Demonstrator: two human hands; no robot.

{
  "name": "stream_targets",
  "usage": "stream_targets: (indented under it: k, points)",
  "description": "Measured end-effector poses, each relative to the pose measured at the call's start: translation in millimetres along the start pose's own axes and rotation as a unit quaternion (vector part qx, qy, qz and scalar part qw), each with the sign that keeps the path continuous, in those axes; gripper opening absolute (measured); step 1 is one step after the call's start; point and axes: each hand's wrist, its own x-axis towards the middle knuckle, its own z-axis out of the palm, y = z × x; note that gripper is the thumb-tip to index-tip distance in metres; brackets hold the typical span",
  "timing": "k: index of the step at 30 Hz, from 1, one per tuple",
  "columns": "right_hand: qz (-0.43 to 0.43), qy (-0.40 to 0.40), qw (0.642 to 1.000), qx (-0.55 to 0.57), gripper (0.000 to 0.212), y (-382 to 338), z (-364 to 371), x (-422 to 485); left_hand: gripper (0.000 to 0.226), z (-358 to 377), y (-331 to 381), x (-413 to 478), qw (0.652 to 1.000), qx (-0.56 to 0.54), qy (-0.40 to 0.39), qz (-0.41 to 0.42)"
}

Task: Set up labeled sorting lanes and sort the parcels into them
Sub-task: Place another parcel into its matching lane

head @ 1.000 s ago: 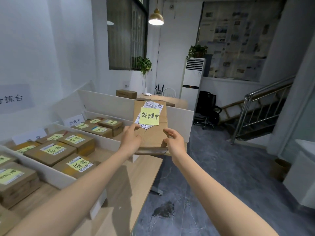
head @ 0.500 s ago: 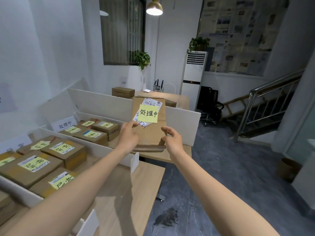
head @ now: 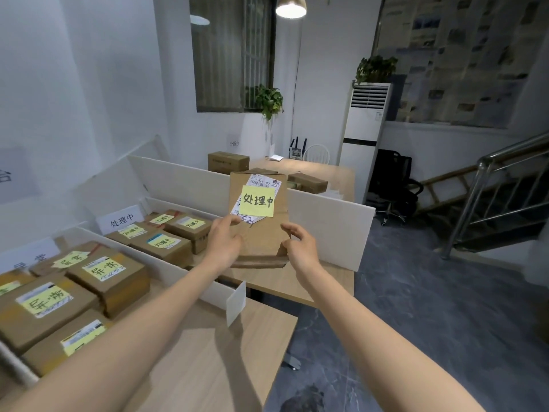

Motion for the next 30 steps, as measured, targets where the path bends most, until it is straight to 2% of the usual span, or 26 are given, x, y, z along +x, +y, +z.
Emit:
stream_targets:
  k: [9,17,30]
  points:
    - [0.002,-0.059,0.998,-0.005,0.046,7.6,-11.6,113.9,0.042,52.1,9.2,69.6,0.998,0.033,0.045,-0.02]
    - [-0.008,-0.143,0.989,-0.023,0.047,13.8,-17.6,194.6,0.046,90.1,3.1,124.3,0.991,0.047,0.105,-0.062]
    - [0.015,-0.25,0.968,-0.026,0.049,66.9,41.6,248.6,0.042,95.2,-48.9,145.5,0.968,0.111,0.172,-0.143]
